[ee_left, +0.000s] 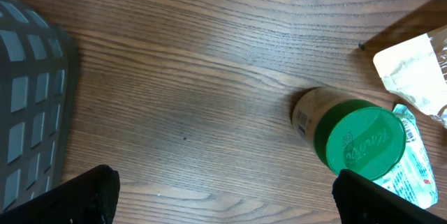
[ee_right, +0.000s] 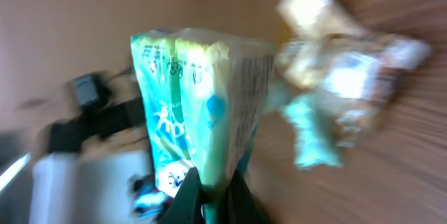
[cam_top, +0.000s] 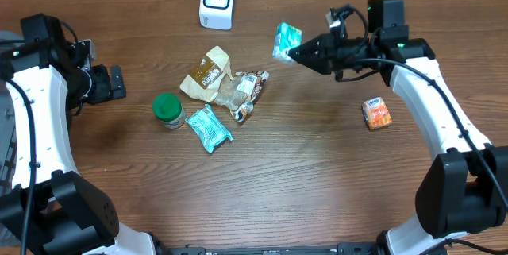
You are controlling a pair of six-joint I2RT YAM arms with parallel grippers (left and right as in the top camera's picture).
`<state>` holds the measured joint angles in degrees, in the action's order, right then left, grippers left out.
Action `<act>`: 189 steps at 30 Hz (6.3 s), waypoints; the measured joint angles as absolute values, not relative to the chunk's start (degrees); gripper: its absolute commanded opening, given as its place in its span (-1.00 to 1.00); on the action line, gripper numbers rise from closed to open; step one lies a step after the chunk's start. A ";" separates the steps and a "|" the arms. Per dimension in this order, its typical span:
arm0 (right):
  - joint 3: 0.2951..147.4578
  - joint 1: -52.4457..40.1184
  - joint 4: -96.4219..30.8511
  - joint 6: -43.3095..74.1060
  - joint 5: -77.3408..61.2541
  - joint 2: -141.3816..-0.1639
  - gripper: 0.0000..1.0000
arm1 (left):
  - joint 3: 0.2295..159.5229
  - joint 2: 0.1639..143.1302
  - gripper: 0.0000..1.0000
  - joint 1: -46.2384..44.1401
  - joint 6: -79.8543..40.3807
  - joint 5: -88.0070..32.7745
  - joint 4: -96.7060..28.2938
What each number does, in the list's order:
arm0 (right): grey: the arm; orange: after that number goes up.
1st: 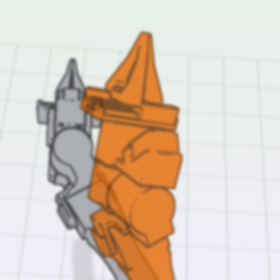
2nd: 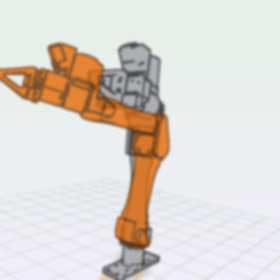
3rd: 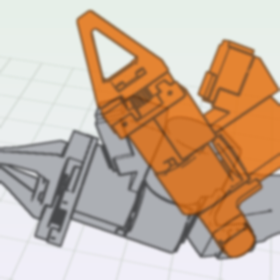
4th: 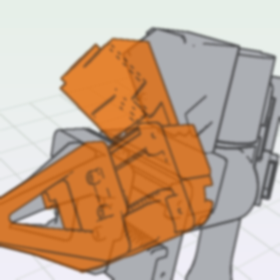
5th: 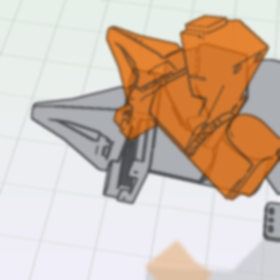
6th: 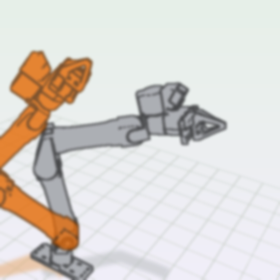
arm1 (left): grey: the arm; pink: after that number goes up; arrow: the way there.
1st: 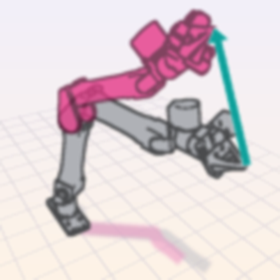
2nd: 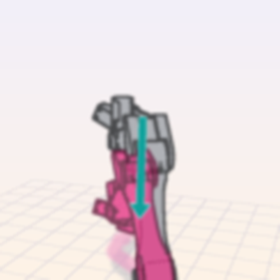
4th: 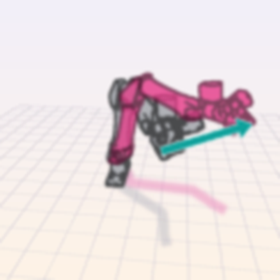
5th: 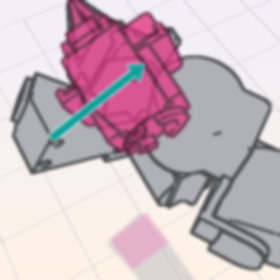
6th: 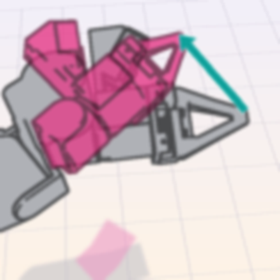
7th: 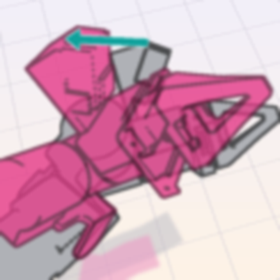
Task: Scan the item barcode
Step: 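Hold the green tissue pack up to the white scanner face, then carry the green pack right and release it beside the orange pack, then reach the right gripper to the clear snack bag and grasp it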
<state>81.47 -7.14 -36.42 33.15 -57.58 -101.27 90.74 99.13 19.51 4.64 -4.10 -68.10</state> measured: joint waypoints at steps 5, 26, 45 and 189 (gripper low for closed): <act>91.37 -10.76 -45.10 30.52 -39.90 -103.74 -0.92 | 90.74 99.13 0.99 19.51 4.64 -4.08 -68.10; 117.23 -33.89 12.12 -18.57 22.79 -140.31 -0.92 | 90.67 99.24 0.99 19.51 4.64 -4.10 -68.12; 117.23 -33.85 18.52 -57.82 25.56 -148.35 -0.92 | 90.67 99.24 0.99 19.51 4.64 -4.10 -68.10; 101.06 -26.15 -38.48 22.06 -7.55 -132.03 -0.28 | 90.67 99.24 0.99 19.51 4.64 -4.10 -68.07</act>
<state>101.06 -26.15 -38.48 22.06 -7.55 -132.03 90.67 99.24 19.51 4.64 -4.10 -68.07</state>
